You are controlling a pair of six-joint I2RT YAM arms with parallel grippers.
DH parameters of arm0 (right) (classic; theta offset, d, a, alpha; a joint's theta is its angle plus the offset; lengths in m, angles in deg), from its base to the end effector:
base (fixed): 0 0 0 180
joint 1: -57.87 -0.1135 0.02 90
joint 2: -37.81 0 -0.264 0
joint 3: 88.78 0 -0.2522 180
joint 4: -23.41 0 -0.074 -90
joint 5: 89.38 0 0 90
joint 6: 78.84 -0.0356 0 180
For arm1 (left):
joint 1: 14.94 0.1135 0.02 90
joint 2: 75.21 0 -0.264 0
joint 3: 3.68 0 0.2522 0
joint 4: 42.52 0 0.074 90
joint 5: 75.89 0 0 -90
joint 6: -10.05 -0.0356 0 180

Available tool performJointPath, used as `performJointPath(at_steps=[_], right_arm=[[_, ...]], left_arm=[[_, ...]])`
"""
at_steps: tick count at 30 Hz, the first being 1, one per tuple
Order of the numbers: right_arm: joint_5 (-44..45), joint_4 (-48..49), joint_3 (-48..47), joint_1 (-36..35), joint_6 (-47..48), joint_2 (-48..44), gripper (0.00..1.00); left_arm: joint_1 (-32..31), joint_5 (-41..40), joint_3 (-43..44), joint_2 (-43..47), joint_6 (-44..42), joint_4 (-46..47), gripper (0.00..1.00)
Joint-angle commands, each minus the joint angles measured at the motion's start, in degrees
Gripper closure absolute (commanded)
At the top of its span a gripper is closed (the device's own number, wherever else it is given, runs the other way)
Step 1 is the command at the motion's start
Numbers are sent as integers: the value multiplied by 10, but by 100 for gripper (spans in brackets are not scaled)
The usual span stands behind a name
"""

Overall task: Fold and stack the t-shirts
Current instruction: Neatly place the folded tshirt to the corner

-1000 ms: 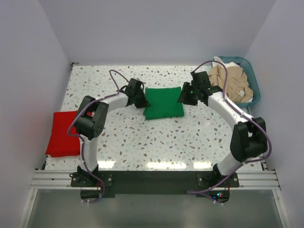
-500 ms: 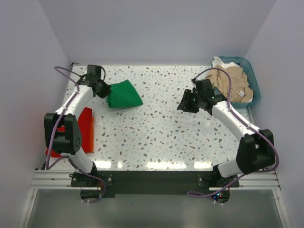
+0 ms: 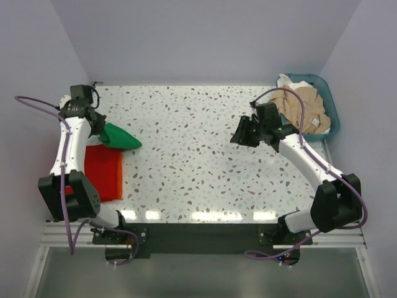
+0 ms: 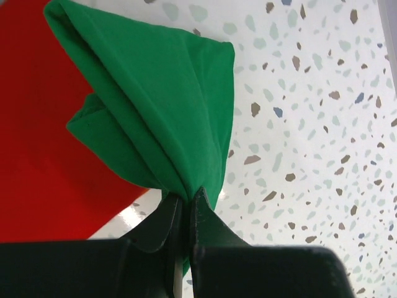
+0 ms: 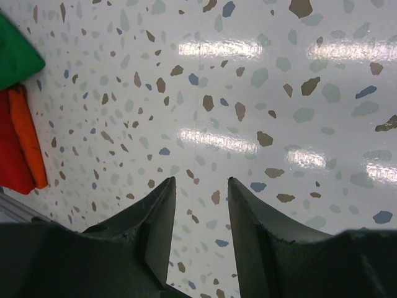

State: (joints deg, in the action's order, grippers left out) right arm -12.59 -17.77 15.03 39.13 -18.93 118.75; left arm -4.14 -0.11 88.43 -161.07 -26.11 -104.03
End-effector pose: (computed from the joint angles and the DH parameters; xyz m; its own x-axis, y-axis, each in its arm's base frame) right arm 0.2865 0.1058 0.2753 -0.8210 0.2369 -0.5195 -0.0597 0.8692 0.4908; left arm 0.3063 0.0673 0.3151 -0.2186 -0.8384 -0.4992 -0.8400 0.4220 -0.3410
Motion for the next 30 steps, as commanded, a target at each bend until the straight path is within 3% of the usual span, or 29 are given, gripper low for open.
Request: performJointPath(at_steps=[1, 22, 30], right_arm=[[-18, 4, -10, -3, 0, -16, 57], [-13, -6, -20, -3, 6, -23, 57], [-16, -14, -23, -3, 8, -29, 57]], left_arm=[[28, -37, 34, 21, -34, -28, 100], [46, -56, 199, -5, -98, -38, 100], [47, -93, 181, 24, -102, -59, 100]])
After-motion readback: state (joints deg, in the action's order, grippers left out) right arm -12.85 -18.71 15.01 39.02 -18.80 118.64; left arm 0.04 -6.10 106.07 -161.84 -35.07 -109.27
